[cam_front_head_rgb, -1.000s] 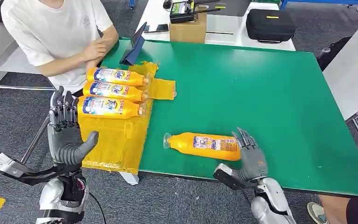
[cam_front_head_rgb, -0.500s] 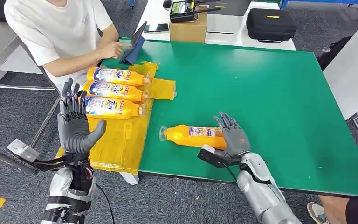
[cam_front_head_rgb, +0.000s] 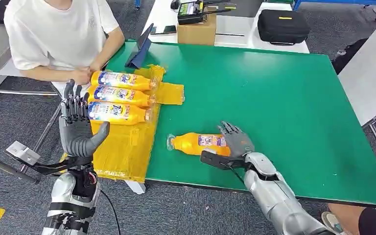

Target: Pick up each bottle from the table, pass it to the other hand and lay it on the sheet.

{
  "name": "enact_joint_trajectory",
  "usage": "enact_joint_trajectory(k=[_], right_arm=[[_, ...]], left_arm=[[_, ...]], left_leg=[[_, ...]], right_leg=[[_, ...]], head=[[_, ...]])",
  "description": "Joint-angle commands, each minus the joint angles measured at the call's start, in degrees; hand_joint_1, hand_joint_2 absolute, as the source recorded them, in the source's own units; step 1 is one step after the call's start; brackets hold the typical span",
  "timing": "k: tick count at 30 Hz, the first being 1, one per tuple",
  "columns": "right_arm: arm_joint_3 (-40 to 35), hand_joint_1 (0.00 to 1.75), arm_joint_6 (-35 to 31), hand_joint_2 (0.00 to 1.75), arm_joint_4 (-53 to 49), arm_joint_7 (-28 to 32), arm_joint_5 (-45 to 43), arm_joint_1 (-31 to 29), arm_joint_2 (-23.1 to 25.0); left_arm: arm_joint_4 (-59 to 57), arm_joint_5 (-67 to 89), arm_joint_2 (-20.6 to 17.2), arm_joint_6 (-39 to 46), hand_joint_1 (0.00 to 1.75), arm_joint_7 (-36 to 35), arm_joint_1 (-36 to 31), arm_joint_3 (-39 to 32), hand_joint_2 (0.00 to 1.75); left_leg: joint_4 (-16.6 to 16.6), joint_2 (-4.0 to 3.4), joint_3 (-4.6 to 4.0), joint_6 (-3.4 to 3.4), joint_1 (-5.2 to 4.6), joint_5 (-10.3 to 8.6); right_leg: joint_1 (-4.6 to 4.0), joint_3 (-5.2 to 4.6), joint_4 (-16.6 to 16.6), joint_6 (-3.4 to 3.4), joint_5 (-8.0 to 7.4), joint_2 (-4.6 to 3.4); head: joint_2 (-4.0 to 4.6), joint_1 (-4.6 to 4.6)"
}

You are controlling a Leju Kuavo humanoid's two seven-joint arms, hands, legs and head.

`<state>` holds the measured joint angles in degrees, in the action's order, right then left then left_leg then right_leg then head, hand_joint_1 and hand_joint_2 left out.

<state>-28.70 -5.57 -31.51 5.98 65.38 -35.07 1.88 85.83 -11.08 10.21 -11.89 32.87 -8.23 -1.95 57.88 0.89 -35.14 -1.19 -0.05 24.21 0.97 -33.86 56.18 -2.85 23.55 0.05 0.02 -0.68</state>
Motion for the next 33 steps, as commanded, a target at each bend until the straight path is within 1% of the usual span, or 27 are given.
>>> enact_joint_trajectory(k=[1,2,3,7,10,16,18,20,21,23,24,25,26,27,28,29,30,31,33], right_arm=[[-9.22,0.38,3.97,1.75,10.96,-7.18,4.31,-6.52,2.36],[-9.41,1.55,3.98,1.75,10.77,-6.89,4.31,-6.94,2.48],[-9.45,1.73,4.12,1.75,10.68,-7.2,4.38,-7.3,2.63],[-9.52,1.75,5.12,1.75,10.39,-6.38,3.97,-7.81,2.9],[-9.68,1.75,7.09,1.75,10.48,-4.38,2.45,-7.83,3.05],[-9.68,1.75,7.09,1.75,10.48,-4.38,2.45,-7.83,3.05],[-7.95,1.75,8.77,1.75,10.51,-0.53,-0.97,-7.88,3.15],[-3.55,1.75,13.03,1.75,10.48,6.79,-8.52,-7.33,2.94],[-1.95,1.75,14.53,1.75,10.16,9.31,-11.77,-6.75,2.43],[-0.7,1.75,12.67,1.75,8.38,12.77,-15.44,-5.04,1.44],[0.99,1.75,9.43,1.75,5.92,15.25,-18.26,-3.25,1.4],[3.66,1.75,6.89,1.75,1.96,17.87,-22.92,-0.51,1.34],[5.6,1.75,5.39,1.75,-2.53,20.01,-26.55,2.01,1.43],[6.65,1.75,4.21,1.75,-8.2,22.25,-29.48,4.54,1.36],[8.19,1.75,3.39,1.75,-16.75,23.22,-33.24,8.26,1.37],[8.67,1.75,2.91,1.75,-23.09,22.79,-34.95,10.6,1.3],[9.26,1.75,1.46,1.75,-28.81,22.7,-36.14,12.56,1.47],[8.83,1.75,1.67,1.75,-31.73,20.87,-36.38,13.21,1.26],[10.91,1.75,-1.97,1.75,-36.85,22.99,-39.23,14.96,2.71]], left_arm=[[-0.91,0.7,-0.79,-0.26,0.0,-1.27,0.15,-2.13,1.75],[-0.62,0.84,-0.74,-0.27,0.0,-1.21,0.29,-2.46,1.75],[-0.48,0.8,-0.77,-0.28,0.0,-1.2,0.42,-2.69,1.75],[-0.55,0.66,-0.75,-0.32,0.0,-1.19,0.38,-3.38,1.75],[-1.43,0.88,-0.53,-0.77,0.0,-1.23,0.0,-3.76,1.75],[-1.43,0.88,-0.53,-0.77,0.0,-1.23,0.0,-3.76,1.75],[-1.97,1.59,-0.93,-1.24,0.0,-0.86,-0.46,-3.14,1.75],[-3.31,1.4,-1.29,-1.91,0.0,-0.59,-1.44,-2.23,1.75],[-4.14,1.29,-1.49,-2.03,0.0,-0.45,-1.92,-1.6,1.75],[-4.84,1.19,-1.68,-2.05,0.0,-0.38,-1.95,-0.44,1.75],[-4.94,2.07,-1.63,-0.28,0.0,-1.85,-1.41,0.0,1.75],[-5.36,5.24,-1.55,4.28,0.0,-4.13,-0.62,1.47,1.75],[-5.81,9.86,-1.7,8.77,0.0,-4.5,0.04,3.52,1.75],[-6.35,13.04,-1.56,12.17,0.0,-3.17,0.56,5.23,1.75],[-7.1,14.61,-0.86,13.05,0.0,-3.19,1.46,7.34,1.75],[-7.25,14.29,-0.18,13.04,0.0,-3.49,2.31,8.14,1.75],[-7.16,14.15,0.11,13.11,0.0,-3.52,3.0,9.09,1.75],[-6.99,13.87,0.13,13.22,0.0,-3.48,3.34,9.77,1.75],[-6.39,13.04,0.41,13.41,0.0,-3.55,4.08,10.44,1.75]], left_leg=[[-0.03,-0.1,0.21,0.06,0.03,0.03],[-0.03,-0.11,0.27,0.08,0.05,0.03],[-0.03,-0.15,0.26,0.07,0.02,0.03],[-0.02,-0.1,0.23,0.04,0.01,0.0],[-0.02,-0.06,0.23,0.01,0.02,-0.02],[-0.03,-0.07,0.24,0.01,0.02,-0.01],[-0.04,-0.05,0.22,0.02,0.02,-0.02],[-0.03,-0.06,0.26,0.05,0.05,0.01],[-0.04,-0.03,0.23,0.03,0.02,-0.02],[-0.07,0.09,0.3,0.05,0.06,-0.03],[-0.07,0.01,0.26,0.02,0.05,-0.05],[-0.1,-0.09,0.34,0.03,0.05,-0.03],[-0.13,-0.07,0.38,0.05,0.07,-0.04],[-0.14,-0.07,0.35,0.04,0.05,-0.04],[-0.1,-0.08,0.29,0.02,0.04,-0.03],[-0.15,-0.01,0.36,0.05,0.07,-0.01],[-0.09,0.0,0.24,0.03,0.04,0.01],[-0.05,-0.03,0.09,0.0,-0.01,0.0],[0.0,0.03,0.02,0.02,0.0,0.06]], right_leg=[[-0.04,0.17,-0.04,0.08,0.0,-0.08],[-0.06,0.22,-0.05,0.11,0.01,-0.07],[-0.03,0.2,-0.03,0.1,-0.01,-0.13],[-0.02,0.18,-0.01,0.22,-0.11,-0.09],[-0.03,0.19,-0.02,0.22,-0.1,-0.04],[-0.04,0.2,-0.01,0.22,-0.08,-0.04],[-0.03,0.19,-0.02,0.22,-0.09,-0.02],[-0.07,0.23,-0.02,0.26,-0.07,-0.02],[-0.04,0.2,-0.03,0.24,-0.08,0.01],[-0.08,0.29,-0.08,0.27,-0.05,0.16],[-0.07,0.23,-0.09,0.23,-0.08,0.11],[-0.07,0.27,-0.12,0.22,-0.08,0.03],[-0.1,0.33,-0.16,0.26,-0.07,0.09],[-0.07,0.3,-0.17,0.24,-0.07,0.08],[-0.06,0.24,-0.13,0.21,-0.07,0.05],[-0.09,0.35,-0.19,0.26,-0.04,0.12],[-0.06,0.22,-0.11,0.24,-0.03,0.07],[0.0,0.05,-0.02,0.2,-0.05,-0.02],[-0.02,0.04,0.02,0.23,0.01,0.01]], head=[[-0.02,0.02],[-0.02,0.02],[-0.02,0.0],[-0.02,0.02],[-0.02,0.0],[-0.02,0.02],[-0.02,0.02],[-0.02,0.0],[-0.02,0.02],[-0.02,0.0],[-0.02,0.04],[-0.02,0.02],[0.0,0.02],[-0.02,0.02],[-0.02,0.02],[-0.02,0.02],[-0.02,0.04],[-0.02,-0.02],[-0.02,0.0]])
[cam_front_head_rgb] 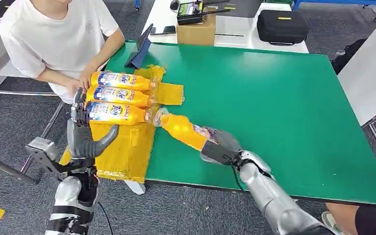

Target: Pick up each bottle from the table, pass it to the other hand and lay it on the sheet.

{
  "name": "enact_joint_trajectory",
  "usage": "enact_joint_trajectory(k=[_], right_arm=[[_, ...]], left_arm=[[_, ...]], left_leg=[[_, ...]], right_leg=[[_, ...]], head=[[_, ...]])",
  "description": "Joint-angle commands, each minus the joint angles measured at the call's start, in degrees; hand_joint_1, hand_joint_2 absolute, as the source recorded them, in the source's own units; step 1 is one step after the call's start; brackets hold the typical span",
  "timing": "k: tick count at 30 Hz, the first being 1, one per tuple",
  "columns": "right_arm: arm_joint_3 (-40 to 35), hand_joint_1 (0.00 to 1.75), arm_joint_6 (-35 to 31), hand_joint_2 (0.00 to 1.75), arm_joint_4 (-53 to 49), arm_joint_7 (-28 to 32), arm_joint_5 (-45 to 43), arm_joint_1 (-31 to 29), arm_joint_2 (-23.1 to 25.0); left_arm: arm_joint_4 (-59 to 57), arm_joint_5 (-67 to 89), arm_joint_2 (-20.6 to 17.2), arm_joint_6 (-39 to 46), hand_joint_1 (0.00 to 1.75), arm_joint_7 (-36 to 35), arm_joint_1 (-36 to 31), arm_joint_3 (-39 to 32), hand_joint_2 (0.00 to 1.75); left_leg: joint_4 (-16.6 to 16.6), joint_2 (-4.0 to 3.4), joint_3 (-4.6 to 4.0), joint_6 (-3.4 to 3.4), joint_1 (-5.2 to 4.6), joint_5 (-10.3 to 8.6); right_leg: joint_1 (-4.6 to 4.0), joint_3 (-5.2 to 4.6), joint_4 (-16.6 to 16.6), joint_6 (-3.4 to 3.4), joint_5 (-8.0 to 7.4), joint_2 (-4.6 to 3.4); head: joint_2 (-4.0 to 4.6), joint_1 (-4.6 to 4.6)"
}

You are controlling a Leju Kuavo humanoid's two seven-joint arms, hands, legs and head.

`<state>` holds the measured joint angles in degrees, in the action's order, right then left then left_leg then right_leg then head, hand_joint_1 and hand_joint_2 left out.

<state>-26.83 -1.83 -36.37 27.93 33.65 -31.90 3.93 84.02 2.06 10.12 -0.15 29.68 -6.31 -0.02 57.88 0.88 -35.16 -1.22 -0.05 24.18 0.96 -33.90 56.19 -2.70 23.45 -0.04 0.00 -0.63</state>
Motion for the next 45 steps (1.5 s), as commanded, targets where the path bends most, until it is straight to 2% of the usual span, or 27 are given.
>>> enact_joint_trajectory(k=[1,3,7,8,9,12,14,17,19,22,33,45], right_arm=[[9.98,1.75,-8.89,1.75,-35.88,2.8,-8.51,13.0,1.61],[10.63,1.75,-12.44,1.75,-40.15,4.33,-8.84,14.48,2.59],[10.58,1.75,-12.83,1.75,-41.0,4.51,-8.86,14.76,2.63],[10.8,1.75,-15.44,1.75,-43.0,5.49,-8.29,15.61,3.11],[7.93,1.75,-16.2,1.75,-44.14,6.97,-7.69,15.76,2.94],[1.06,1.75,-9.62,1.75,-36.45,4.63,-2.67,12.01,1.49],[-0.38,1.75,-11.07,1.75,-32.62,5.48,-1.2,11.02,2.71],[-0.62,1.75,-10.94,1.75,-32.5,5.65,-1.1,10.86,2.48],[-4.15,1.75,-9.03,1.75,-30.35,5.98,0.42,9.95,2.63],[-7.28,1.75,-8.7,1.75,-27.41,6.03,1.11,9.4,4.25],[-11.48,1.75,-9.74,1.75,-25.45,5.97,2.66,10.12,4.76],[-12.94,1.75,-9.53,1.75,-23.84,5.08,3.2,9.43,5.32]], left_arm=[[-4.32,-0.93,0.78,1.42,0.0,-0.35,2.59,9.07,1.75],[-4.74,-1.21,0.71,0.45,0.0,-1.23,2.77,10.65,1.75],[-4.86,-1.15,0.68,0.4,0.0,-1.34,2.77,10.95,1.75],[-5.51,-0.22,0.44,0.51,0.0,-2.28,2.69,12.21,1.75],[-6.79,0.0,-1.79,-6.95,0.0,-3.32,3.26,17.68,1.75],[-6.45,-2.46,-1.92,-11.76,0.0,-3.55,3.8,18.95,1.75],[-6.5,-3.15,-1.72,-12.6,0.0,-3.89,3.45,19.27,1.75],[-6.59,-3.53,-1.73,-12.96,0.0,-4.15,3.26,19.2,1.75],[-6.34,-6.03,-1.15,-15.13,0.0,-3.6,2.5,19.31,1.75],[-4.87,-9.74,-0.39,-17.27,0.0,-3.18,1.5,19.52,1.75],[-2.92,-15.29,-0.12,-20.18,0.0,-3.45,0.14,19.89,1.75],[-4.57,-14.41,0.2,-19.08,0.0,-3.55,-0.94,20.61,1.75]], left_leg=[[-0.02,0.0,-0.06,0.03,-0.01,0.05],[0.0,0.0,-0.05,0.06,0.0,0.12],[0.01,-0.01,-0.02,0.06,0.01,0.14],[0.01,-0.01,0.0,0.07,0.01,0.16],[0.01,0.08,-0.13,0.09,0.0,0.13],[-0.04,-0.14,-0.15,0.07,-0.02,0.11],[-0.04,-0.31,-0.05,0.09,0.03,0.16],[-0.08,-0.29,-0.05,0.11,0.04,0.12],[-0.06,-0.05,-0.21,0.06,0.01,0.04],[-0.04,-0.16,-0.2,0.06,0.03,0.07],[-0.01,-0.08,-0.17,0.09,0.06,0.08],[-0.01,-0.04,-0.18,0.09,0.06,0.07]], right_leg=[[0.01,-0.07,0.0,0.05,0.06,0.04],[-0.02,-0.04,0.01,0.09,0.13,0.06],[-0.03,0.0,0.02,0.1,0.15,0.06],[-0.03,0.02,0.02,0.11,0.16,0.06],[-0.02,-0.12,0.0,0.13,0.17,0.14],[0.0,-0.21,-0.05,0.08,0.05,-0.08],[-0.05,-0.14,-0.07,0.12,0.03,-0.23],[-0.06,-0.13,-0.1,0.14,0.03,-0.15],[-0.02,-0.23,-0.06,0.07,0.03,0.01],[-0.03,-0.23,-0.03,0.06,0.01,-0.11],[-0.06,-0.17,-0.03,0.11,0.06,0.0],[-0.06,-0.18,-0.03,0.1,0.06,0.04]], head=[[0.0,-0.02],[0.02,-0.02],[0.02,-0.02],[0.02,-0.02],[0.0,-0.04],[0.02,-0.02],[0.0,-0.02],[0.0,-0.06],[0.0,-0.04],[0.0,-0.04],[0.02,-0.02],[0.0,-0.02]])
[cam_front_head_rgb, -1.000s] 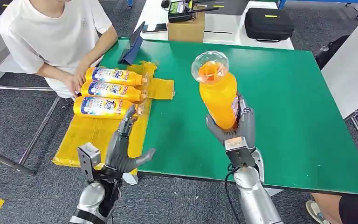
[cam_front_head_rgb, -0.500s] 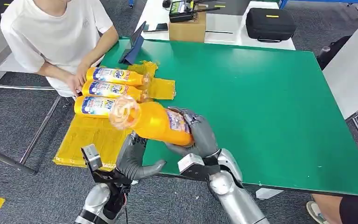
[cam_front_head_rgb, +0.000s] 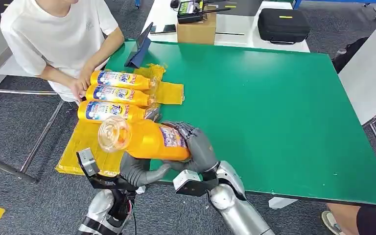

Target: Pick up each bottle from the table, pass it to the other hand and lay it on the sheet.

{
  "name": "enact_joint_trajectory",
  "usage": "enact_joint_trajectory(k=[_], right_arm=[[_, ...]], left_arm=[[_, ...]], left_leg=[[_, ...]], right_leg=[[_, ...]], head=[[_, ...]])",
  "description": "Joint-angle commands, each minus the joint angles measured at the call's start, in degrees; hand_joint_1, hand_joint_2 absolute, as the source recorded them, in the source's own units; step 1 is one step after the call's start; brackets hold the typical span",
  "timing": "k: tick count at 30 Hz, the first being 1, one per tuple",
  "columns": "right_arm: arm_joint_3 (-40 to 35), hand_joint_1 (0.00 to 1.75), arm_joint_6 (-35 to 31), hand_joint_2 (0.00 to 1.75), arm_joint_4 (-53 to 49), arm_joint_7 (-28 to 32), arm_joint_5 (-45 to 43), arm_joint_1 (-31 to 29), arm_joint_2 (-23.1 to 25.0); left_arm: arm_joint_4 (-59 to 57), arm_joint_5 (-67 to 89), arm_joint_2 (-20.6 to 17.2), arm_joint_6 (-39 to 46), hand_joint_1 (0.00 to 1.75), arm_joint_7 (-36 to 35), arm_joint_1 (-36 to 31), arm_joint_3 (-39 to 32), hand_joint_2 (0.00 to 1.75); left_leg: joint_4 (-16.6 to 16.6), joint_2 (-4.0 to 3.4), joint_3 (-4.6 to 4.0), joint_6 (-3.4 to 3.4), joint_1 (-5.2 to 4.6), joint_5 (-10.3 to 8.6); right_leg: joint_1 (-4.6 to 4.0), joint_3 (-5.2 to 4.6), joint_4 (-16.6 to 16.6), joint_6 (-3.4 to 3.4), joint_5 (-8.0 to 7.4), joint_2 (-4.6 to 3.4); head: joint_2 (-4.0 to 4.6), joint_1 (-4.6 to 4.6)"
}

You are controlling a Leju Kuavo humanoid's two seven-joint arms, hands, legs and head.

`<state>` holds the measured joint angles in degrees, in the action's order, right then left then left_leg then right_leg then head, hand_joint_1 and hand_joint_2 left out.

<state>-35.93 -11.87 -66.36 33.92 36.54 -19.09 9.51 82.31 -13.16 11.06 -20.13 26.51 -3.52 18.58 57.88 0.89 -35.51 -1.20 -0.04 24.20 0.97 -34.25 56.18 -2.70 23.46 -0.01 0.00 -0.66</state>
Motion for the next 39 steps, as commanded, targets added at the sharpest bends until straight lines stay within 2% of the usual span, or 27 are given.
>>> enact_joint_trajectory(k=[1,12,13,14,15,17,18,19,20,25,26,27,28,29,30,35,39], right_arm=[[-4.23,1.75,0.73,1.75,6.24,-0.97,0.31,-3.34,-0.25],[-5.16,1.75,0.62,1.75,6.82,-1.5,0.76,-3.4,-0.27],[-5.51,1.75,1.01,1.75,7.14,-1.6,0.68,-3.58,-0.32],[-5.62,1.75,0.88,1.75,7.28,-1.71,0.83,-3.63,-0.31],[-5.79,1.75,0.86,1.75,7.46,-1.69,0.87,-3.56,-0.18],[-6.57,1.75,1.42,1.75,8.43,-1.87,0.88,-4.18,0.05],[-7.01,1.75,1.48,1.75,8.87,-2.33,1.32,-4.43,0.13],[-7.24,1.64,1.57,1.75,9.19,-2.54,1.44,-4.59,0.22],[-7.73,1.75,1.98,1.75,9.77,-3.02,1.74,-5.04,0.17],[-8.12,1.75,1.06,1.75,10.36,-4.36,3.11,-5.83,0.02],[-8.41,1.57,0.28,1.75,10.51,-5.12,4.18,-6.07,0.02],[-8.32,0.3,-0.13,1.75,10.52,-5.55,4.44,-6.08,0.1],[-7.83,0.0,-2.0,1.75,10.1,-5.67,5.06,-5.59,0.47],[-7.64,0.0,-2.98,1.75,9.78,-5.89,5.36,-5.35,0.67],[-7.43,0.0,-4.31,0.0,9.41,-5.98,5.87,-5.08,0.85],[-6.66,0.0,-11.95,0.0,6.09,-4.44,7.6,-3.82,0.75],[-7.3,0.0,-16.75,0.0,1.21,-1.78,7.93,-2.17,0.21]], left_arm=[[-3.32,0.78,-0.56,1.19,0.0,-0.59,-4.07,2.01,1.75],[-4.43,-0.1,-0.2,1.66,0.0,-1.4,-4.67,1.63,1.75],[-4.75,-1.85,-0.14,0.84,0.52,-2.44,-4.66,1.35,1.75],[-4.9,-2.04,-0.16,0.76,1.19,-2.55,-4.72,1.39,1.75],[-5.15,-2.02,-0.13,0.79,1.43,-2.55,-4.82,1.42,1.75],[-5.86,-2.52,-0.09,0.47,1.75,-2.5,-5.19,1.44,1.75],[-6.07,-2.6,-0.08,0.41,1.75,-2.49,-5.35,1.46,1.75],[-6.21,-2.73,-0.12,0.26,1.75,-2.46,-5.44,1.45,1.75],[-6.38,-2.71,-0.23,0.27,1.75,-2.5,-5.57,1.46,1.75],[-6.56,-1.72,-0.79,0.04,1.75,-2.71,-5.73,2.05,1.75],[-6.48,-1.13,-0.63,0.23,1.75,-2.46,-5.57,1.88,1.75],[-6.52,-1.12,-0.67,0.15,1.75,-2.46,-5.49,1.85,1.75],[-6.63,-1.36,-0.62,0.02,1.75,-2.56,-5.38,1.59,1.75],[-7.03,-1.89,-0.53,-0.18,1.75,-2.87,-5.54,1.24,1.75],[-7.36,-2.76,-0.46,-0.61,1.75,-3.23,-5.7,0.9,1.75],[-9.01,-6.15,-0.44,-1.19,1.75,-4.01,-7.48,-1.37,1.75],[-13.08,-4.84,-1.65,3.89,1.75,-3.62,-11.6,-6.06,1.75]], left_leg=[[-0.01,-0.02,0.1,0.05,0.03,0.02],[-0.03,-0.02,0.15,0.05,0.01,0.04],[-0.03,-0.02,0.14,0.05,0.04,0.04],[-0.02,-0.06,0.27,0.08,0.05,0.09],[-0.03,-0.02,0.17,0.06,0.03,0.05],[-0.02,-0.04,0.26,0.08,0.05,0.08],[-0.04,-0.03,0.18,0.06,0.04,0.04],[-0.03,-0.03,0.14,0.05,0.02,0.03],[-0.02,-0.04,0.24,0.08,0.04,0.07],[-0.03,0.0,0.11,0.05,0.04,0.02],[-0.04,-0.01,0.27,0.08,0.06,0.06],[-0.03,0.0,0.19,0.06,0.05,0.04],[-0.03,-0.02,0.16,0.05,0.03,0.03],[-0.03,-0.08,0.27,0.08,0.06,0.09],[-0.03,-0.05,0.19,0.06,0.03,0.06],[-0.04,-0.01,0.09,0.04,0.01,0.01],[-0.03,-0.01,0.13,0.06,0.04,0.02]], right_leg=[[-0.04,0.1,-0.02,0.07,0.02,0.02],[-0.02,0.15,-0.02,0.07,0.05,0.02],[-0.05,0.15,-0.04,0.08,0.04,0.03],[-0.07,0.28,-0.05,0.12,0.08,0.02],[-0.05,0.18,-0.04,0.09,0.05,0.03],[-0.07,0.28,-0.05,0.11,0.08,0.03],[-0.05,0.18,-0.04,0.09,0.04,0.02],[-0.03,0.13,-0.03,0.08,0.03,0.02],[-0.06,0.25,-0.02,0.11,0.07,0.03],[-0.05,0.12,-0.05,0.07,0.02,0.05],[-0.08,0.28,-0.06,0.12,0.07,0.07],[-0.06,0.19,-0.05,0.1,0.05,0.06],[-0.04,0.16,-0.04,0.08,0.04,0.03],[-0.07,0.26,-0.04,0.12,0.08,-0.01],[-0.04,0.19,-0.03,0.09,0.06,0.0],[-0.02,0.08,-0.03,0.06,0.02,0.03],[-0.05,0.13,-0.02,0.09,0.03,0.04]], head=[[0.0,0.0],[0.0,-0.02],[0.0,0.0],[0.0,-0.02],[0.0,0.0],[0.0,-0.02],[0.0,0.0],[0.0,-0.02],[0.0,0.0],[0.0,0.0],[0.0,-0.02],[0.0,0.0],[0.0,-0.02],[0.0,0.0],[0.0,-0.02],[0.0,0.0],[0.0,-0.02]])
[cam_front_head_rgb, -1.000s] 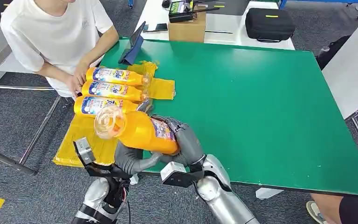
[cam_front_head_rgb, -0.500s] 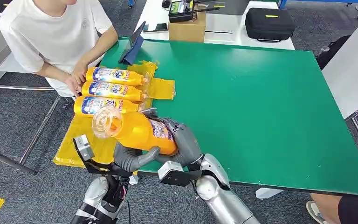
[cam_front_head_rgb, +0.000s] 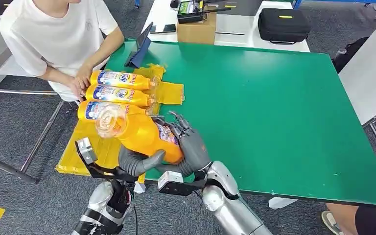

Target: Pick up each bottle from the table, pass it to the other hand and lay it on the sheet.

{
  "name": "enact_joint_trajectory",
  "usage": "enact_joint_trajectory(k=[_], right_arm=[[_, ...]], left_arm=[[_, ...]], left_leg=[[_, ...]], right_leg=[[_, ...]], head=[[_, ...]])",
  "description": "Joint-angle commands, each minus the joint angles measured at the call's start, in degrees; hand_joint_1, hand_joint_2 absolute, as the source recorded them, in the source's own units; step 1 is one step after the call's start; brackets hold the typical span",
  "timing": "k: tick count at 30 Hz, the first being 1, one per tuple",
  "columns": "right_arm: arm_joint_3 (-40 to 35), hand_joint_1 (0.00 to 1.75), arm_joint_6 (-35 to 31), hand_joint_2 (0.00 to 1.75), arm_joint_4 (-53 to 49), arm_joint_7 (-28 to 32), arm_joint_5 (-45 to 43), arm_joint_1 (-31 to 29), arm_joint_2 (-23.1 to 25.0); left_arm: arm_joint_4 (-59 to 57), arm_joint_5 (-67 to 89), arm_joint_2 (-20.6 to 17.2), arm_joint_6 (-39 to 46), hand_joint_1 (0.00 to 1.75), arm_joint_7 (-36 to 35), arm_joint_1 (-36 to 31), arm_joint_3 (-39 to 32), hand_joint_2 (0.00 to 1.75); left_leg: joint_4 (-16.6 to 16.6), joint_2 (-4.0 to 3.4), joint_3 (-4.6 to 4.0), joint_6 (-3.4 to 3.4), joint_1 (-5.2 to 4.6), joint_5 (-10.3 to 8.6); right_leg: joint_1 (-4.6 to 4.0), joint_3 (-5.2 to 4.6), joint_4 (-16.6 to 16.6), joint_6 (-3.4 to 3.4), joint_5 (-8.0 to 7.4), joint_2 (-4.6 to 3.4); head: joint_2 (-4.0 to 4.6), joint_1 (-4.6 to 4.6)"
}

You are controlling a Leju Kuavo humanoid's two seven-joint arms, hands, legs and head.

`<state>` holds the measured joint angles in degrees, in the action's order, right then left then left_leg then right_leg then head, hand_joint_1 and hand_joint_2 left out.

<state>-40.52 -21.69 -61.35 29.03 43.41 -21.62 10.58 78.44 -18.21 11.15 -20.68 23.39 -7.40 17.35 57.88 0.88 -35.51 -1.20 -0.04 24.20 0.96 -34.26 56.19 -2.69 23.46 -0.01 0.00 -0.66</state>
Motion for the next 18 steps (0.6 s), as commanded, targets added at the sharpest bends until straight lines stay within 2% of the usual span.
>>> enact_joint_trajectory(k=[1,4,5,8,10,12,18], right_arm=[[-3.3,0.0,-7.85,0.0,-4.86,3.93,1.1,0.77,-0.89],[-5.54,0.0,-11.8,0.0,-8.94,5.61,0.77,1.93,-0.89],[-6.3,0.0,-12.08,0.0,-9.64,4.92,0.78,1.82,-1.15],[-6.48,0.0,-12.03,0.0,-9.64,4.63,0.72,1.59,-1.24],[-6.38,0.0,-12.38,0.0,-9.47,4.65,0.58,1.5,-1.34],[-7.2,0.0,-12.7,0.0,-9.32,5.08,0.54,0.73,-1.49],[-6.46,0.0,-12.4,0.0,-7.7,6.85,-3.18,-0.06,-1.21]], left_arm=[[-10.84,0.54,-2.29,5.68,1.75,-0.53,-8.98,-6.32,1.75],[-18.09,5.72,-4.13,12.39,1.75,0.72,-13.55,-10.7,1.75],[-19.58,6.32,-4.25,11.86,1.75,1.33,-14.28,-11.76,1.75],[-19.69,6.62,-4.02,11.61,1.75,1.58,-14.15,-12.07,1.75],[-19.36,7.64,-3.72,12.39,1.75,1.46,-13.91,-11.85,1.75],[-20.8,12.49,-4.49,18.35,1.75,0.86,-14.86,-12.03,1.75],[-25.37,21.47,-6.52,22.03,1.75,2.32,-18.35,-14.01,1.75]], left_leg=[[-0.03,0.01,0.11,0.06,0.03,0.0],[-0.04,-0.03,0.14,0.08,0.03,0.01],[-0.04,-0.13,0.29,0.12,0.05,0.06],[-0.04,-0.26,0.18,0.09,0.08,0.03],[-0.04,-0.39,0.2,0.1,0.07,0.03],[-0.02,-0.16,0.24,0.12,0.12,0.01],[-0.03,-0.22,0.18,0.12,0.13,0.0]], right_leg=[[-0.04,0.12,-0.02,0.09,0.02,0.06],[-0.04,0.13,0.0,0.1,0.02,0.0],[-0.07,0.25,0.01,0.17,0.05,-0.07],[-0.08,0.12,-0.02,0.11,-0.03,-0.2],[-0.07,0.08,0.0,0.1,-0.01,-0.24],[-0.11,0.18,0.01,0.11,0.08,-0.07],[-0.12,0.16,0.02,0.11,0.0,-0.16]], head=[[0.0,0.0],[0.0,0.02],[0.0,-0.02],[0.0,0.09],[0.02,-0.33],[0.0,-0.28],[0.0,-0.28]])
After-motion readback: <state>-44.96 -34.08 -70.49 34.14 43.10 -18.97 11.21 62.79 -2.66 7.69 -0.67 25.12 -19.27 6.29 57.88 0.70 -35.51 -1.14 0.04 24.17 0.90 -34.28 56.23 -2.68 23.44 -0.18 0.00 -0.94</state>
